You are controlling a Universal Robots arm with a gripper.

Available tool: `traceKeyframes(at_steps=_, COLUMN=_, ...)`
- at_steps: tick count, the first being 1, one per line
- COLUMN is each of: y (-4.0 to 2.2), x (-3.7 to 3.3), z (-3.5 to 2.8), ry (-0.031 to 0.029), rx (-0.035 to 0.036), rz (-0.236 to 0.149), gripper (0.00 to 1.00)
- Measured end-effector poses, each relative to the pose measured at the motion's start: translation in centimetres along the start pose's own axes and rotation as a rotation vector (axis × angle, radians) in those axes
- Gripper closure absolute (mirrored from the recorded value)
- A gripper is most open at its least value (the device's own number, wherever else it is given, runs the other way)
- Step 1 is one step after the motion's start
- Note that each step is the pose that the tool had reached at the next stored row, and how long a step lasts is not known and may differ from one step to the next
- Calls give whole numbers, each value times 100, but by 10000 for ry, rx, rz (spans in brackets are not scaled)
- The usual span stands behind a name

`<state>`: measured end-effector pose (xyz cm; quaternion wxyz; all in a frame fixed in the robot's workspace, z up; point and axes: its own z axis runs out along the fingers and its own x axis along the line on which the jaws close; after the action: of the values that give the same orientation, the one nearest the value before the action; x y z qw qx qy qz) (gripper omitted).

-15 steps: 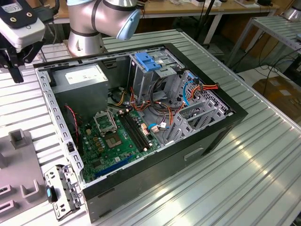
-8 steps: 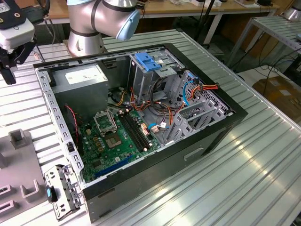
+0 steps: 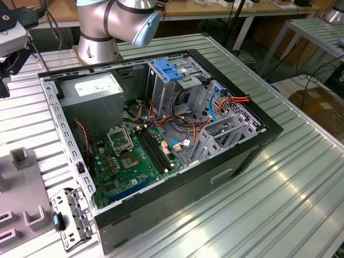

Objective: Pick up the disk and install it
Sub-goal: 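Reach for the disk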

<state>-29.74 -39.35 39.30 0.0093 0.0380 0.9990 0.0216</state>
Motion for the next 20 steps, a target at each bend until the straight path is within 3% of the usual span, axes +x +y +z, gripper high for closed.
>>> traceKeyframes(at_steps=2, y=-6, x=87, z=-2, ry=0, rx=0, rz=1, gripper=89)
traceKeyframes(at_steps=4, y=-9, x=119, z=-2, ry=1, rx=0, rz=1, gripper=89)
traceKeyframes(at_steps=8, y=-20, x=264, z=-5, ry=0, rx=0, rz=0, gripper=89)
traceKeyframes(at_steps=20, y=-39, x=522, z=-11, ry=1, rx=0, rz=0, gripper=89)
